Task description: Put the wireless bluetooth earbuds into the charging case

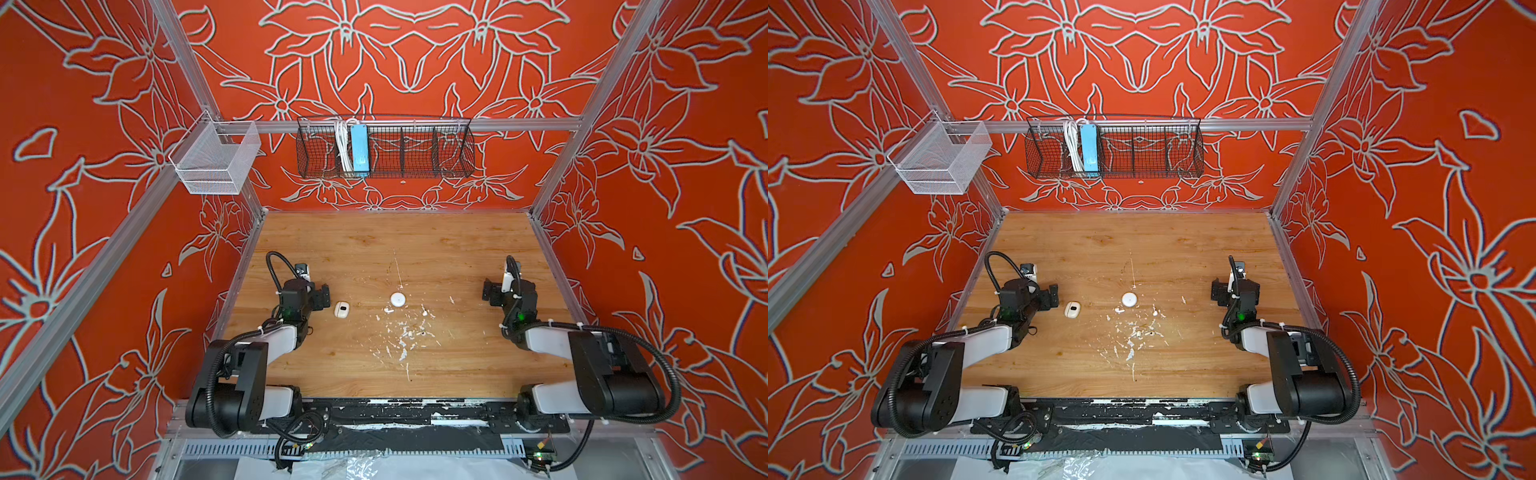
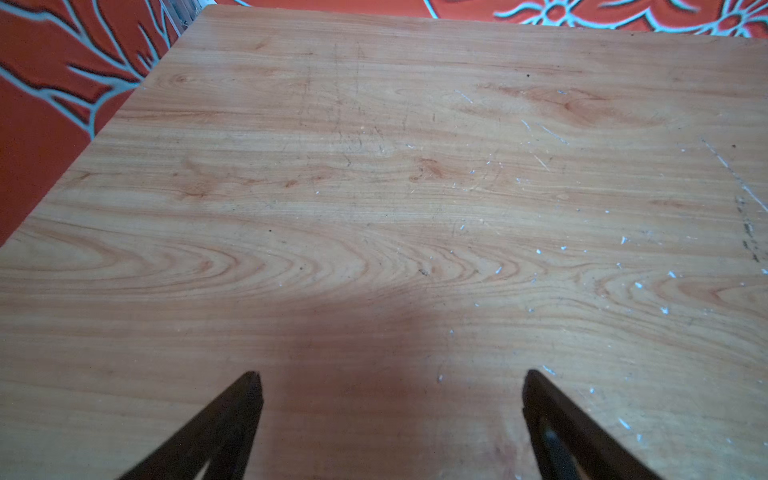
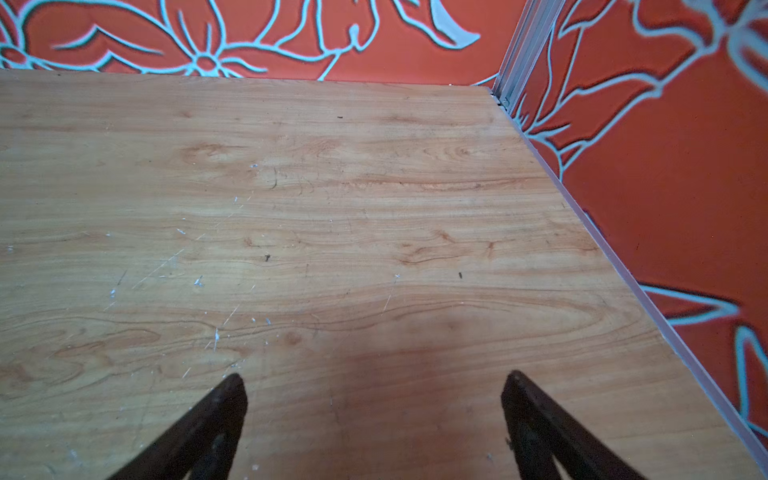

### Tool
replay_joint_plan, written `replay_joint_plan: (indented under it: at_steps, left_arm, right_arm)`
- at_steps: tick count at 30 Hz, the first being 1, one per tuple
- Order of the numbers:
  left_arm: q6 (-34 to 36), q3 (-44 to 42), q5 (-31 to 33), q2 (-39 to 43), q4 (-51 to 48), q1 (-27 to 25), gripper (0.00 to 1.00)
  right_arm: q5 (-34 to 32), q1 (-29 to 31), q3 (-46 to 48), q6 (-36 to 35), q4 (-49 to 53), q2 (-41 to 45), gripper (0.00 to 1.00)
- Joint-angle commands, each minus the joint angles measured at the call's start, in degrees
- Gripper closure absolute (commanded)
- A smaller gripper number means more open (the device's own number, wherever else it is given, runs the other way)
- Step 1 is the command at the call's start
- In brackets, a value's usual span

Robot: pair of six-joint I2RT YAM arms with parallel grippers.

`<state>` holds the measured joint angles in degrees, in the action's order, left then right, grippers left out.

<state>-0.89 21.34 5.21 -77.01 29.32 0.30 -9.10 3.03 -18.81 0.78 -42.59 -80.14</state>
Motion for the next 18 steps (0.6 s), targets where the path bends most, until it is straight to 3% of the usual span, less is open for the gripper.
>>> replay_joint_plan:
  at_steps: [1,18]
  left_arm:
    - [-0.17,1.16,0.06,-0.37,1.17,-0.14,0.03]
    - [-0.17,1.16,0.06,-0.33,1.19,-0.2,0.03]
  right_arm:
    - [-0.09,0.36,-1.09,-1.02,0.14,0.25,0.02]
    - [-1.26,0.39,0.64,-0.67,-1.49,2.36,0.02]
